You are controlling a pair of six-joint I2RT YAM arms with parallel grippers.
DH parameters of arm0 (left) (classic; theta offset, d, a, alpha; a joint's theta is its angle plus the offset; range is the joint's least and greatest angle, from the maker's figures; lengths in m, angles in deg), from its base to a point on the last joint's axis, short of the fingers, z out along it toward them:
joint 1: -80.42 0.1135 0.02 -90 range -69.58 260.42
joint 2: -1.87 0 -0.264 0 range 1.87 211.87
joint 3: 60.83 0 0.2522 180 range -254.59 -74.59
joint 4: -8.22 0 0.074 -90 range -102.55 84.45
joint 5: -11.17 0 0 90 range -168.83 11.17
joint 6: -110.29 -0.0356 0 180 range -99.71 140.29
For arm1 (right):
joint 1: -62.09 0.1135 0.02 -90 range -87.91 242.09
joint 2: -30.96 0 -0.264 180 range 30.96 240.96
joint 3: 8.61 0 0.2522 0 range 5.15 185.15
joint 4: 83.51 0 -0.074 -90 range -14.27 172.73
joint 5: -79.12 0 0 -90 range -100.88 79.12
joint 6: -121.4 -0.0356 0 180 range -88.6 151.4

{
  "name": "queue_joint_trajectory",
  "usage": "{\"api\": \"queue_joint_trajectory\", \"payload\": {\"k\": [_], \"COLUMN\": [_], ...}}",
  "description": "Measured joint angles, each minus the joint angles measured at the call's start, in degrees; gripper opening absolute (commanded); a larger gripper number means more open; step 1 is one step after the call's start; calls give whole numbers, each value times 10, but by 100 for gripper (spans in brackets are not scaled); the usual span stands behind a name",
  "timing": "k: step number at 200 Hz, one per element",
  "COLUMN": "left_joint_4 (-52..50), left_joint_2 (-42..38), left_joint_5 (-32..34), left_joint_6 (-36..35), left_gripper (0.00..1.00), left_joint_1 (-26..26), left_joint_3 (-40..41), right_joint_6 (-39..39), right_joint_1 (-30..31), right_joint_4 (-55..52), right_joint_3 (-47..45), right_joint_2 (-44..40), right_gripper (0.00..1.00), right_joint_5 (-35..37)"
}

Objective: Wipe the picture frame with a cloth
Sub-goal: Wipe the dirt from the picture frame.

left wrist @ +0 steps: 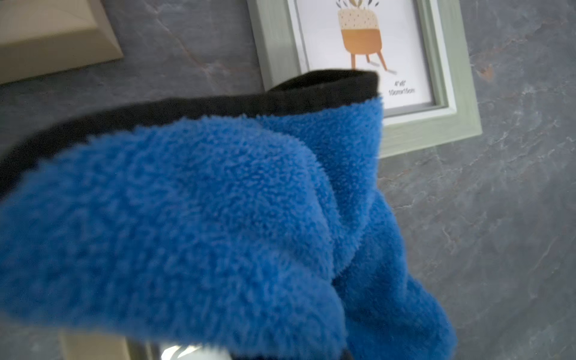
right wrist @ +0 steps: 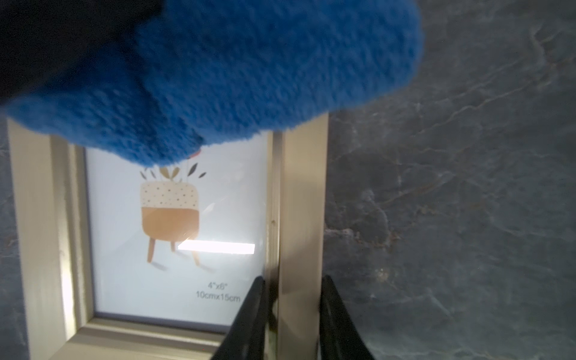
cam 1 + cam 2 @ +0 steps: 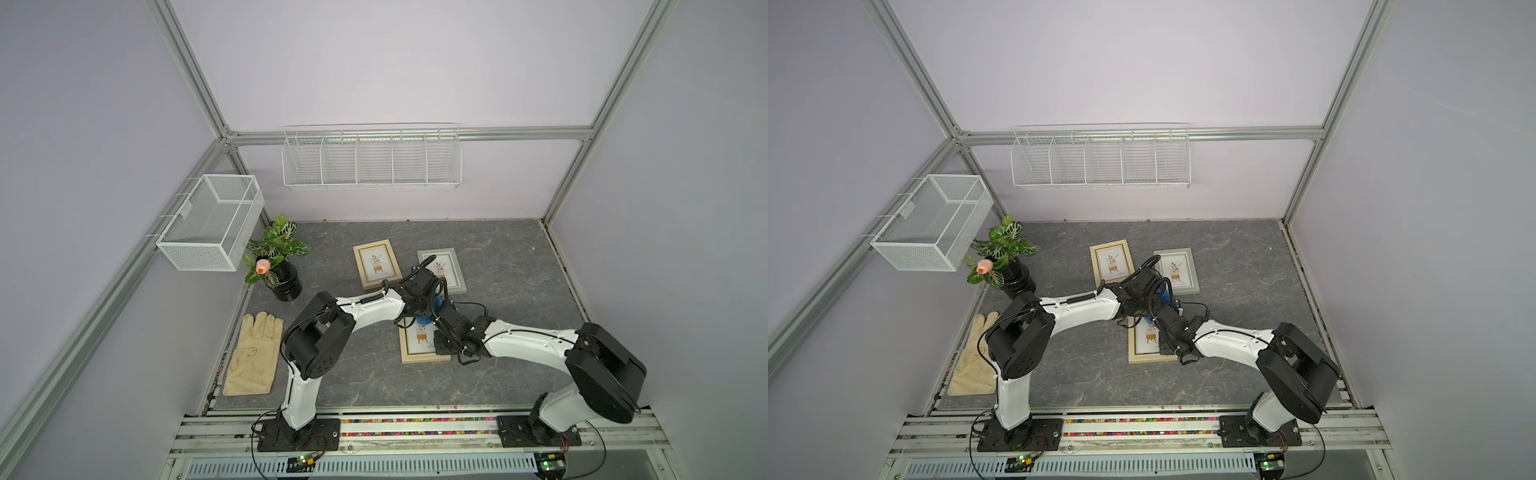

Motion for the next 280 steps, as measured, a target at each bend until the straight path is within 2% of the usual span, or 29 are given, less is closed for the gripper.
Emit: {"api": "queue_joint_trajectory", "payload": {"k": [19, 44, 67, 99, 146, 183, 225, 251, 280], "left_joint_4": [8, 1, -12, -28, -9, -21, -43, -42, -38], "left_joint_2": [-15, -75, -118, -135, -178, -171, -96, -123, -185], "left_joint_5": [-4, 5, 17, 25, 7, -11, -15, -4, -23], "left_joint_6": [-1, -6, -9, 2, 65, 72, 46, 60, 99], "left_gripper": [0, 0, 0, 0, 0, 0, 0, 0, 0], "left_joint_1": [12, 50, 63, 29, -33, -13, 36, 5, -37], "left_joint_3": [25, 93, 124, 148, 213, 199, 102, 139, 209], "right_joint_6": [-1, 0, 1, 1, 1, 1, -1, -1, 1], "right_joint_1": [0, -1, -2, -3, -3, -3, -7, -7, -7], "right_joint_4": [0, 0, 3, 3, 3, 3, 5, 5, 5], "right_joint_3": [0, 0, -1, -1, -1, -1, -1, -1, -1], "right_joint_2": [0, 0, 0, 0, 0, 0, 0, 0, 0], "right_gripper": [15, 15, 15, 15, 15, 15, 15, 15, 15], "right_joint_5": [0, 1, 0, 0, -1, -2, -2, -2, -2]}}
